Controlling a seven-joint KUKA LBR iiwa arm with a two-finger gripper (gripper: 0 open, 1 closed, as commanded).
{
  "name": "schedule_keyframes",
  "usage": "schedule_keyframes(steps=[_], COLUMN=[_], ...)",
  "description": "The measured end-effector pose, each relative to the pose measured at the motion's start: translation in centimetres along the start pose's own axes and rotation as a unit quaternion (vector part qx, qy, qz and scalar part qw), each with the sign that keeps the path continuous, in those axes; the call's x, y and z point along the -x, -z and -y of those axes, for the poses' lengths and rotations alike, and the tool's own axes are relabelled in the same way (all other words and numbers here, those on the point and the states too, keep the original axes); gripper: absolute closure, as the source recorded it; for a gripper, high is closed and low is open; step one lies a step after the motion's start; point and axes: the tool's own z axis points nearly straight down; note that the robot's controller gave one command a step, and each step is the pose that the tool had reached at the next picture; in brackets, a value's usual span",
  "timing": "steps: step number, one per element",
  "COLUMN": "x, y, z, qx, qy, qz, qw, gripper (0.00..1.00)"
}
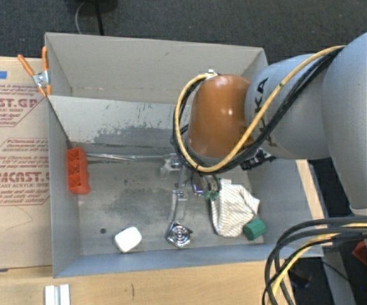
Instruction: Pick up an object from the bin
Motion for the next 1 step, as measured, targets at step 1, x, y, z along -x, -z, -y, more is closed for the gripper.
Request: schedule_keyframes(steps=[1], x=[0.15], y=[0.46], z=[0.03], qx=[0.000], qy=[-0.001], qz=[0.0034], qw=[1.0000], gripper=[0.00])
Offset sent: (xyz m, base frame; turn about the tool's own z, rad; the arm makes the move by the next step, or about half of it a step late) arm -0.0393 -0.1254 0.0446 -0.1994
